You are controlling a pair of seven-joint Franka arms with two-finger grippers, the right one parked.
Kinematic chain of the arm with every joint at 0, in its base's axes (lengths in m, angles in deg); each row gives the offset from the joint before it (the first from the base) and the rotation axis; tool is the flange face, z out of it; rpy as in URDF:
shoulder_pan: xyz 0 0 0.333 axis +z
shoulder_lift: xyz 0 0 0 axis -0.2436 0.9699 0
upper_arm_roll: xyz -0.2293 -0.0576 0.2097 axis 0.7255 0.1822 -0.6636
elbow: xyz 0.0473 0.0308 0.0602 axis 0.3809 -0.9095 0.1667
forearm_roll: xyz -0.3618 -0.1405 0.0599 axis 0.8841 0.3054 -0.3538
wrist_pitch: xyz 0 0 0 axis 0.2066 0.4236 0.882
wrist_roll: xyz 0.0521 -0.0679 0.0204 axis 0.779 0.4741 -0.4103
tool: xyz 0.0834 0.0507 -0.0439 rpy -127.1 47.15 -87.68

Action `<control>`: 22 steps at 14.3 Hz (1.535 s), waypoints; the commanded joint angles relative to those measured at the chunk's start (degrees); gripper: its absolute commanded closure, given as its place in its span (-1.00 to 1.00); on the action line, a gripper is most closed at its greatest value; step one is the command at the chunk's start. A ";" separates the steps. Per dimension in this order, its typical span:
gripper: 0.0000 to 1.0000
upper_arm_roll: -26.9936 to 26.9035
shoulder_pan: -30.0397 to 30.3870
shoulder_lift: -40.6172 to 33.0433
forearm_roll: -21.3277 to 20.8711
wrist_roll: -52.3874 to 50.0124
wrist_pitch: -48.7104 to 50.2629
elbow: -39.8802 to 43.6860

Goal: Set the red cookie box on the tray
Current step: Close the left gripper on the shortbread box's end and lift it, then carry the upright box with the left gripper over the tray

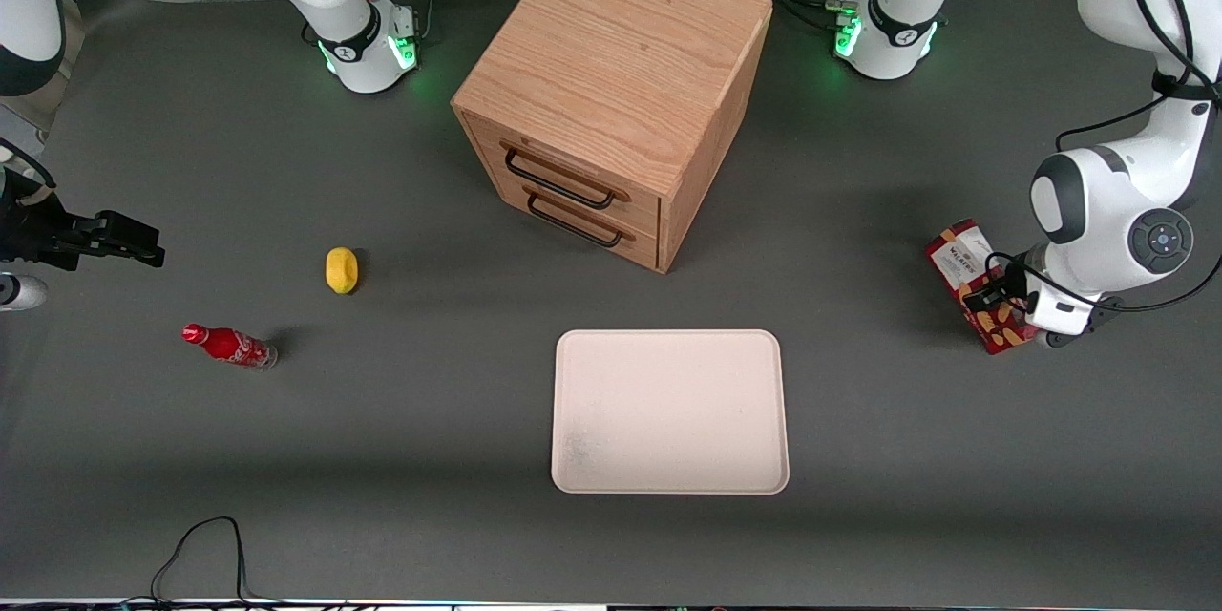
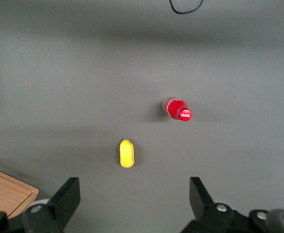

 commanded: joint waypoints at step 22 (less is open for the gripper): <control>1.00 16.17 -12.24 11.15 -2.93 1.36 30.89 54.38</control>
